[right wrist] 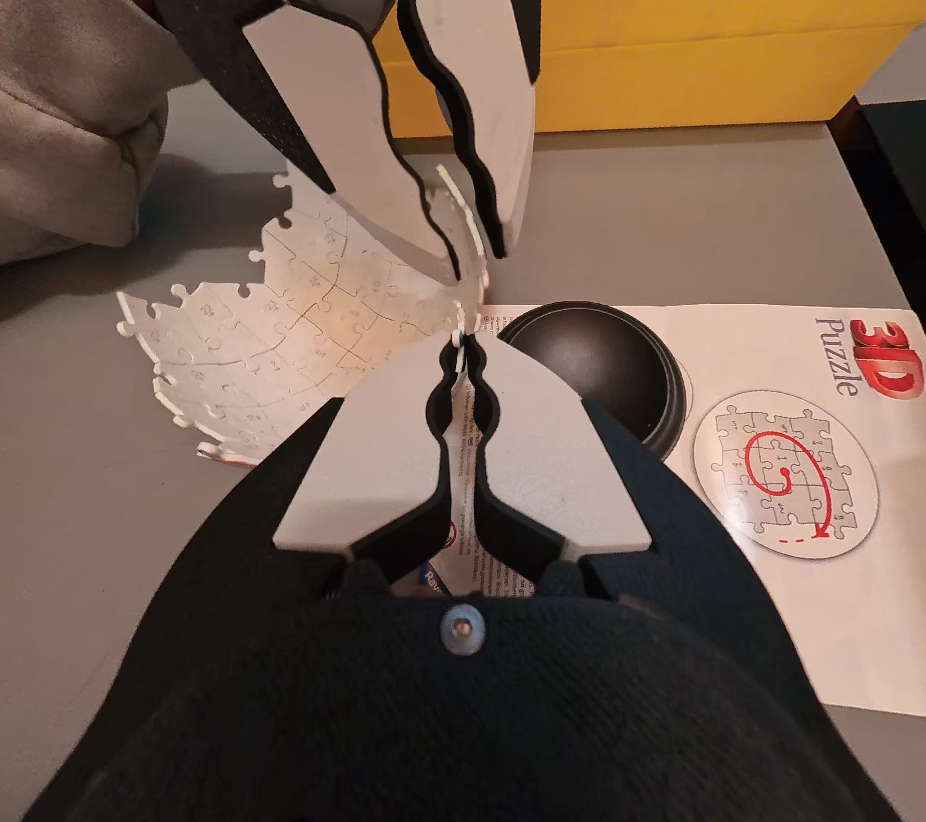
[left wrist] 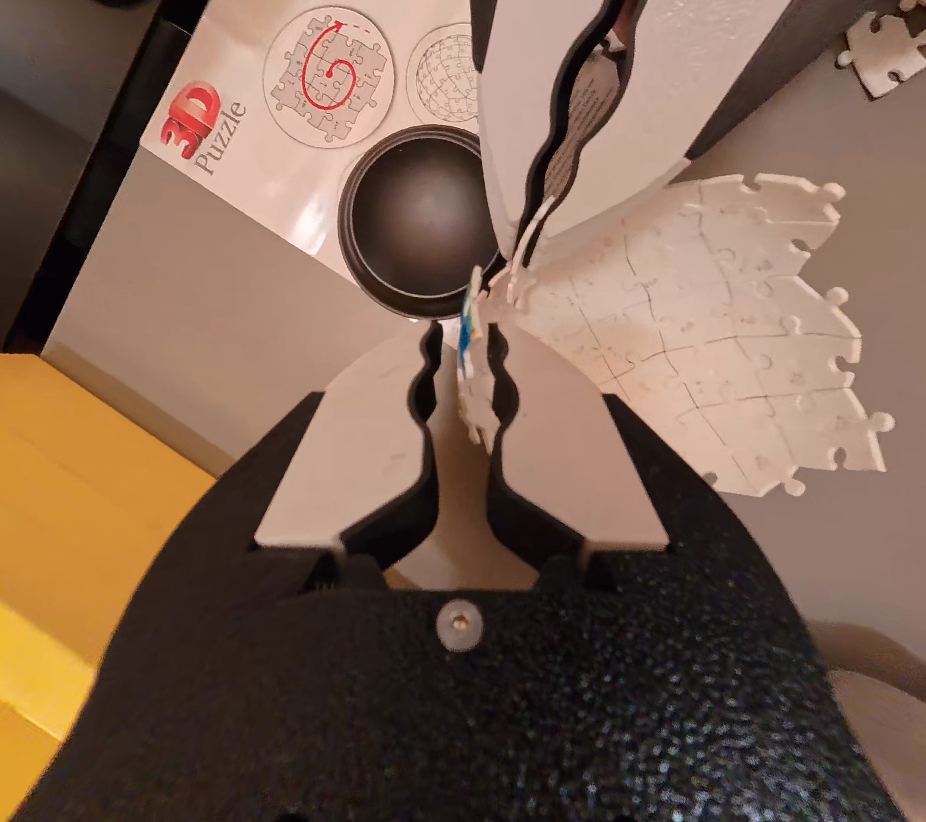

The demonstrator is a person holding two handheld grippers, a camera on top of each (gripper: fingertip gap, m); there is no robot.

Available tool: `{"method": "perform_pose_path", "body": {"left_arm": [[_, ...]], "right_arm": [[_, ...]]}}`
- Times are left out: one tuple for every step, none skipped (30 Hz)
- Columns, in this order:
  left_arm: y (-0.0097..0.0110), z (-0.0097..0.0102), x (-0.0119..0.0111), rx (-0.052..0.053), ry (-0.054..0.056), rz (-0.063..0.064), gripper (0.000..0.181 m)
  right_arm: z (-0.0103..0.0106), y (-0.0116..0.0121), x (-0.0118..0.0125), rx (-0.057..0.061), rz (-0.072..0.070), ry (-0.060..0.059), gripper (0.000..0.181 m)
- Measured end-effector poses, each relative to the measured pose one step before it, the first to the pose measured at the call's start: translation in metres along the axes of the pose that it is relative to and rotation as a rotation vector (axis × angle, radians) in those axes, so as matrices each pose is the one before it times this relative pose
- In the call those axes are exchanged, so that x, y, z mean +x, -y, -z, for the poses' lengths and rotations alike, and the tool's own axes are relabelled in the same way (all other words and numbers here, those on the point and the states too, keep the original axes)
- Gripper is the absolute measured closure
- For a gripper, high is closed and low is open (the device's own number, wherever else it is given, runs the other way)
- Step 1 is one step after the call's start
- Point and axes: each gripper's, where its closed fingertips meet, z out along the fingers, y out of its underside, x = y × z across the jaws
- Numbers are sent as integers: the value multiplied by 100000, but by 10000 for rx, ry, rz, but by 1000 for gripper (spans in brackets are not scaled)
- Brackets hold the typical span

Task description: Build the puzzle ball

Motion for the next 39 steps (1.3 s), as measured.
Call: {"method": "perform_pose_path", "body": {"left_arm": [[-64,-73,1,-74,-49,18,167],[-97,-54,-7,-88,-41,56,169],[-84,-51,-41,-69,-28,65,170],[-38,-8,-6,-18,-57,76,172],[4,28,99,21,-121,87,174],[63,54,98,67,-110,113,176],[66,66,72,67,-78,95,177],[48,31,75,39,-57,58,178],[32,17,32,27,-18,26,178],[21,11,45,21,-16,-2,178],[-10,5,80,5,-51,-17,178],[-36,-4,90,-2,-55,-18,178],[-30,-18,53,0,-31,-16,178],[-14,-26,17,-9,-18,-10,178],[-1,-11,0,-2,-12,-13,178],[11,-18,7,4,-8,-25,178],[13,-8,8,9,2,-37,178],[16,13,15,5,5,-40,178],[1,-2,16,-4,7,-46,178],[-7,-21,26,-10,6,-54,178],[-14,-16,3,-16,24,-56,178],[23,-2,8,9,15,-42,179],[34,-8,13,26,4,-34,179],[27,-15,-2,13,5,-35,179],[-18,-24,-21,-2,7,-36,179],[-16,-37,-29,-7,8,-28,179],[-36,-26,-36,-5,6,2,179],[5,-26,-27,8,-10,4,179],[13,-41,-18,19,-11,-5,179],[42,-23,-8,27,-11,-22,179],[25,-25,-16,14,7,-31,179],[1,-23,-11,6,18,-34,179],[10,-17,-16,4,18,-30,179],[1,0,-8,11,8,-16,179],[20,1,15,22,-9,-12,179],[24,22,19,28,-9,-24,179],[12,17,12,27,-2,-32,179],[-16,-14,-17,-4,18,-12,179],[-26,-20,-32,-18,24,-4,178]], "right_arm": [[-8,27,28,13,19,-19,178],[6,47,18,23,26,-22,178],[32,64,26,30,16,-19,178],[31,49,65,10,10,-46,178],[26,83,54,7,45,-28,178],[34,131,2,37,88,-8,178],[45,146,10,17,85,-1,178],[50,134,70,-13,69,-29,178],[37,144,92,-14,58,-27,179],[0,162,36,-7,53,18,179],[-43,144,-19,-27,73,41,179],[-41,78,5,-72,102,7,179],[-40,-47,-31,-134,116,10,178],[-61,-83,-100,-166,124,42,178],[-65,-130,-106,-175,134,42,179],[-56,-182,-55,-211,122,2,178],[-60,-184,16,-230,140,-31,179],[-69,-139,-6,-207,176,-10,178],[-48,-12,9,-141,140,-1,178],[-55,35,62,-127,103,-19,178],[-63,24,44,-139,87,12,178],[-61,19,56,-132,74,0,178],[-59,48,84,-90,72,-31,178],[-63,69,73,-48,82,-36,178],[-35,56,34,-30,66,-21,178],[7,98,105,15,23,-56,177],[65,104,86,47,-7,-41,177],[85,-4,91,-5,-11,-29,177],[87,-7,86,15,-33,-25,177],[52,8,62,31,-37,-12,177],[3,-31,65,6,-35,-13,177],[-21,-37,17,3,-23,20,177],[-1,-1,70,20,10,-26,176],[3,2,75,24,24,-60,175],[23,26,110,30,-2,-76,174],[8,28,110,35,-26,-79,173],[-9,0,99,31,-26,-72,172],[-28,-1,-19,40,-32,-3,172],[-30,-23,-40,25,-17,25,173]]}}
